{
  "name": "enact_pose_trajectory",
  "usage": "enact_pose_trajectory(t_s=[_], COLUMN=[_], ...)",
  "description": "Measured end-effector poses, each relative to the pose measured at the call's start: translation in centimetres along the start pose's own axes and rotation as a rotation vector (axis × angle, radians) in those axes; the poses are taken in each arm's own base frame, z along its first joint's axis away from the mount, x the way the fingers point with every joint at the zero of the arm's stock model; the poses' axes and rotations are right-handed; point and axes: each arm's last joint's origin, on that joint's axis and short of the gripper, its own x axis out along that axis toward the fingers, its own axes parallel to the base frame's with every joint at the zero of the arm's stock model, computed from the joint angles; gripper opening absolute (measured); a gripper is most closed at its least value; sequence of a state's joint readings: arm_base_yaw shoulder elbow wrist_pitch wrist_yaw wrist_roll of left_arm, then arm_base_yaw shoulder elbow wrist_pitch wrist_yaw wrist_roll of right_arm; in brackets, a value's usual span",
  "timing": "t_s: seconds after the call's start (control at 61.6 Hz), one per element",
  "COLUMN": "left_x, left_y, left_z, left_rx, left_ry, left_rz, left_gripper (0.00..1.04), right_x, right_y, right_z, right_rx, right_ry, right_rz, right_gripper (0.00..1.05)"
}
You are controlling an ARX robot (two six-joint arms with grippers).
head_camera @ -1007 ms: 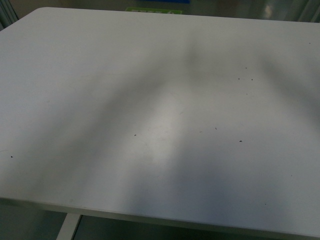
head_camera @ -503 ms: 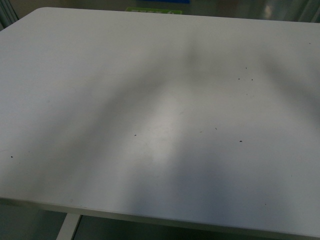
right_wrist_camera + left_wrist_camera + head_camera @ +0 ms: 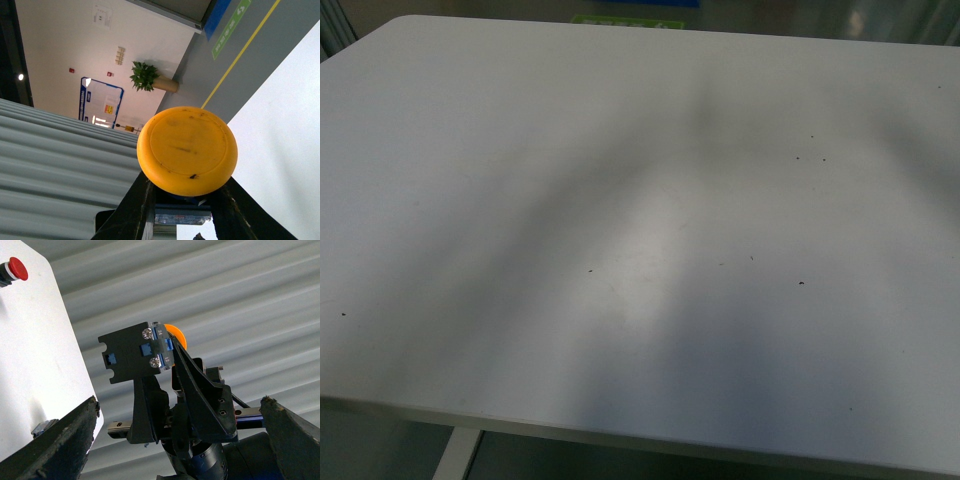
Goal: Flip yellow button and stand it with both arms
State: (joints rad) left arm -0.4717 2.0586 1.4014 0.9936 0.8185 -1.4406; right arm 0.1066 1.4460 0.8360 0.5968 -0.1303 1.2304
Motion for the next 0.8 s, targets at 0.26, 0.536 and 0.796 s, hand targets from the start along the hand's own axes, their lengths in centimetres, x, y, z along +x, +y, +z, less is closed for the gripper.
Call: enact_pose_trajectory(t_s=[0.26, 0.536, 0.796], left_x=[0.0, -1.0, -14.4], left_y=[0.0, 0.0, -2.5], left_z=[0.0, -0.7, -5.0], left_rx=[0.000, 0.243, 1.053], left_ry=[0.000, -0.480, -0.732], left_rz=[0.000, 0.385, 1.203], left_gripper=[0.98, 0.82, 0.34], right_x=[0.3, 0.6, 0.7], right_y=[-0.7, -1.3, -3.2], right_z=[0.8, 2.1, 4.2], right_rx=[-0.032, -0.107, -0.139], right_ry=[-0.030, -0.085, -0.137], right_rz=[-0.021, -0.030, -0.091], right_gripper=[0.24, 0.24, 0.24])
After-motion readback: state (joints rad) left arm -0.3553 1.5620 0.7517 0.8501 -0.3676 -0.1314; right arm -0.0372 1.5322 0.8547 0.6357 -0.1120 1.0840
